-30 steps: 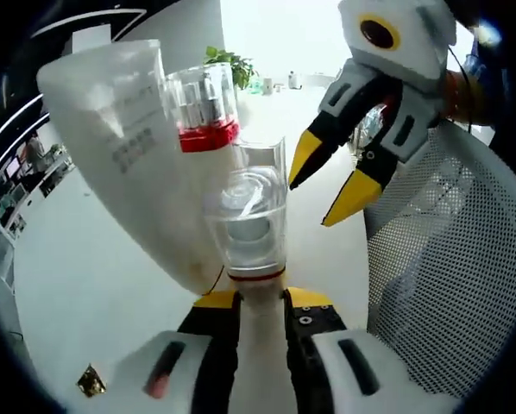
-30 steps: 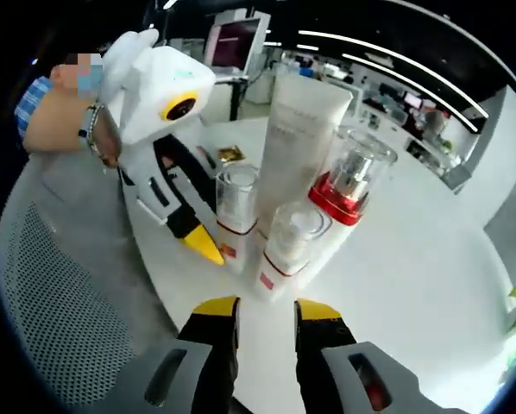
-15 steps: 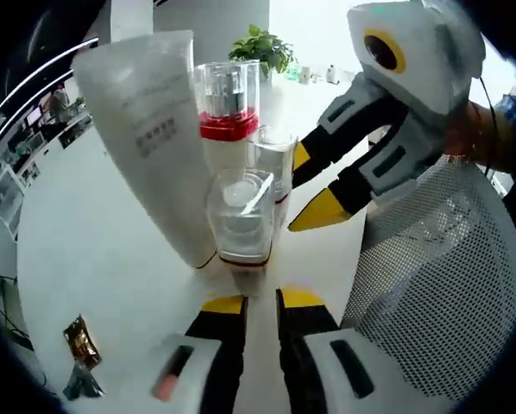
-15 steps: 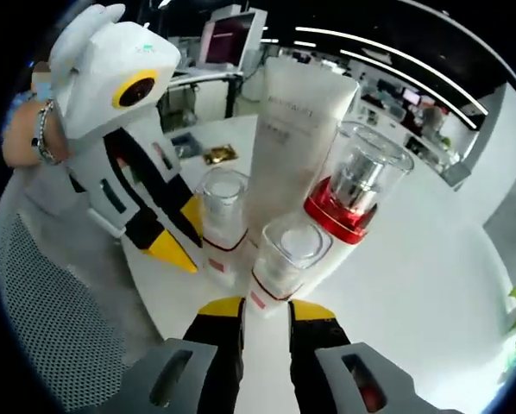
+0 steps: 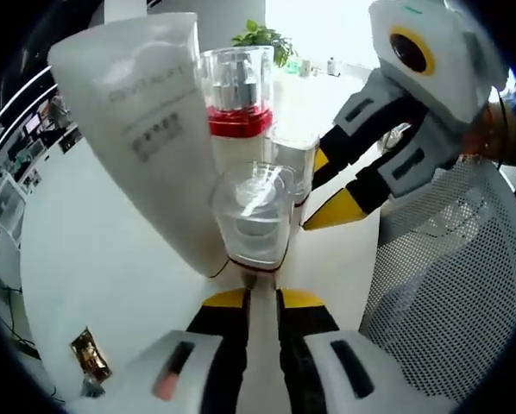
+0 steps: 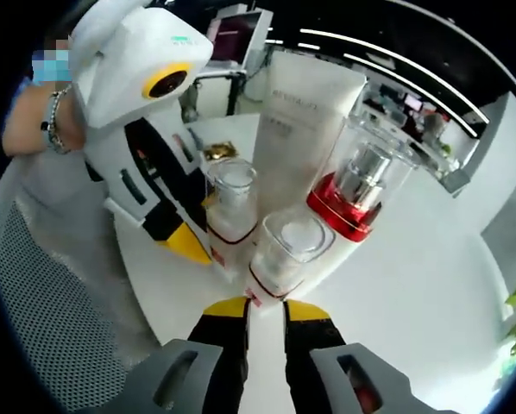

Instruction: Arrange the skincare products in the storage area until every visible bottle or jar stands upright without overlapping.

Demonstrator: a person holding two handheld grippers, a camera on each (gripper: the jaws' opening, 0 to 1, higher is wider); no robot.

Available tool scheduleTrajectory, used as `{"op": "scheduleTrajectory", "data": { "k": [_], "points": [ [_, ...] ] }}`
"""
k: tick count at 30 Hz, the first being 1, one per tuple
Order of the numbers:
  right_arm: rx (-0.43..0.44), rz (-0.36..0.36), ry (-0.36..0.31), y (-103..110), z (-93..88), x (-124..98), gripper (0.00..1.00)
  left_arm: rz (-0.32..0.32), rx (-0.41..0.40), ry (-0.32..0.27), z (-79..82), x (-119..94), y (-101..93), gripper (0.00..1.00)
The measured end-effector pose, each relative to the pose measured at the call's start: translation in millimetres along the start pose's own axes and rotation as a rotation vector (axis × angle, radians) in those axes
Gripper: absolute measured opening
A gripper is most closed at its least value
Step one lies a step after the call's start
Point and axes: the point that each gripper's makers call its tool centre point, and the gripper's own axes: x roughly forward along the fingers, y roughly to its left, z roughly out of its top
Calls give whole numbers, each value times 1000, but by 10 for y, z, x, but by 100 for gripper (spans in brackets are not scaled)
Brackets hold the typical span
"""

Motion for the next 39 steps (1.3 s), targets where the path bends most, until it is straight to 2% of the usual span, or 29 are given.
{"op": "scheduleTrajectory", "data": {
  "k": [8, 22, 29, 36, 39],
  "points": [
    [-16, 12, -15, 14, 35, 18, 10, -13, 9, -31, 79, 32, -22, 11],
    [-71, 23, -22, 33, 25, 5, 10, -29, 23, -19, 40, 51, -92, 12],
    [-76, 33, -31, 27, 25, 9, 11, -53, -7, -25, 16, 45, -136, 11],
    [-60, 34, -5, 21, -37, 17, 11, -63, -28, -29, -4, 38, -137, 11],
    [-62, 45, 61, 38, -185, 19, 12, -57, -39, -30, -39, -6, -88, 12]
  ]
}}
